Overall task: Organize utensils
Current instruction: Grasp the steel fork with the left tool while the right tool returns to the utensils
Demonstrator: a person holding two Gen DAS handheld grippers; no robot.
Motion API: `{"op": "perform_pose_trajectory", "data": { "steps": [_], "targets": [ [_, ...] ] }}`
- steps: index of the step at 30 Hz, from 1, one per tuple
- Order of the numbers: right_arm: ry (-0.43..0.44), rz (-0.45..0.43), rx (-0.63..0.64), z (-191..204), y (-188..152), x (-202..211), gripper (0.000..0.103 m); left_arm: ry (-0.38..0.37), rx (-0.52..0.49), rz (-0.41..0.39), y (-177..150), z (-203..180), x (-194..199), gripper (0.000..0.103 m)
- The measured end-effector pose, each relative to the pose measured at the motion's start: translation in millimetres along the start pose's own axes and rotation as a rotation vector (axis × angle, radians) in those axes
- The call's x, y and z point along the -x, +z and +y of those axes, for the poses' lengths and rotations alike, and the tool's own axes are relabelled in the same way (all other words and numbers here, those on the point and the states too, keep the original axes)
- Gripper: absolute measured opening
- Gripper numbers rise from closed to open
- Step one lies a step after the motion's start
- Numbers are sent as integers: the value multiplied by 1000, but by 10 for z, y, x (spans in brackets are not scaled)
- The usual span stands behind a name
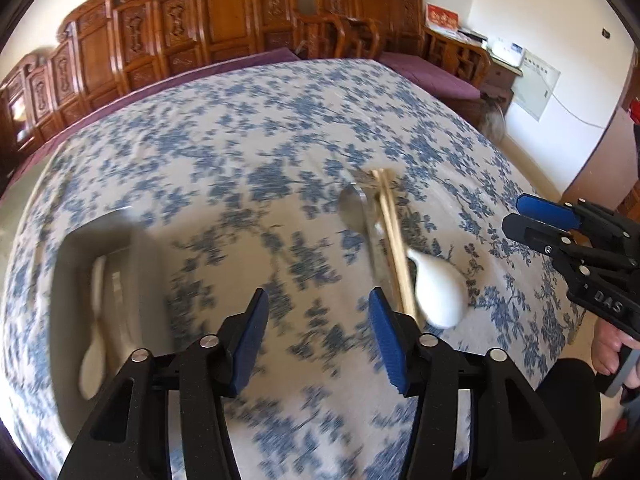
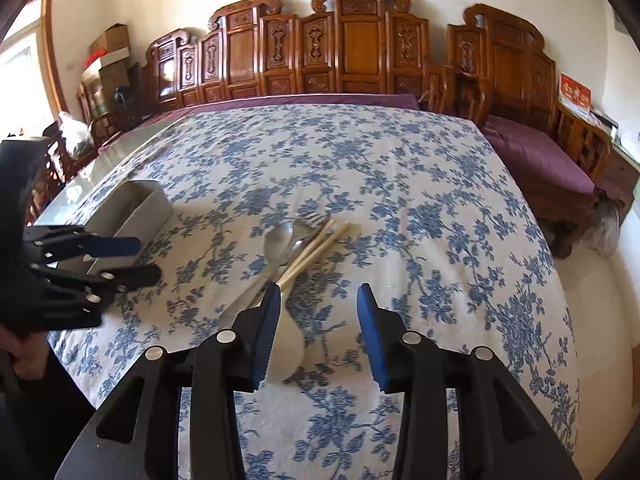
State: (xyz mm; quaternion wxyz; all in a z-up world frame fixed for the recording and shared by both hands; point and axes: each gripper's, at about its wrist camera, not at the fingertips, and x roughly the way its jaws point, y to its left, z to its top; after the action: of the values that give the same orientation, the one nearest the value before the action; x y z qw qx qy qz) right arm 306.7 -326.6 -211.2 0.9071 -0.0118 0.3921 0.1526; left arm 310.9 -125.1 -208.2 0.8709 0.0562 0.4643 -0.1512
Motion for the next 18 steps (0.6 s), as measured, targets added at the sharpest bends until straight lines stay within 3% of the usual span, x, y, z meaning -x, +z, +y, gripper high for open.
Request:
{"op": "perform_pose_trajectory", "data": {
  "steps": [3, 8, 18],
  "targets": [
    [-7, 16, -28, -94, -15, -24, 42, -12, -18, 14, 102, -116, -182, 42],
    [-7, 31, -55, -182, -39, -60, 42, -33, -24, 51, 257, -257, -510, 22],
    [6, 47, -66, -219, -60, -113, 42, -6, -52, 99, 453, -408, -921, 18]
  ]
}}
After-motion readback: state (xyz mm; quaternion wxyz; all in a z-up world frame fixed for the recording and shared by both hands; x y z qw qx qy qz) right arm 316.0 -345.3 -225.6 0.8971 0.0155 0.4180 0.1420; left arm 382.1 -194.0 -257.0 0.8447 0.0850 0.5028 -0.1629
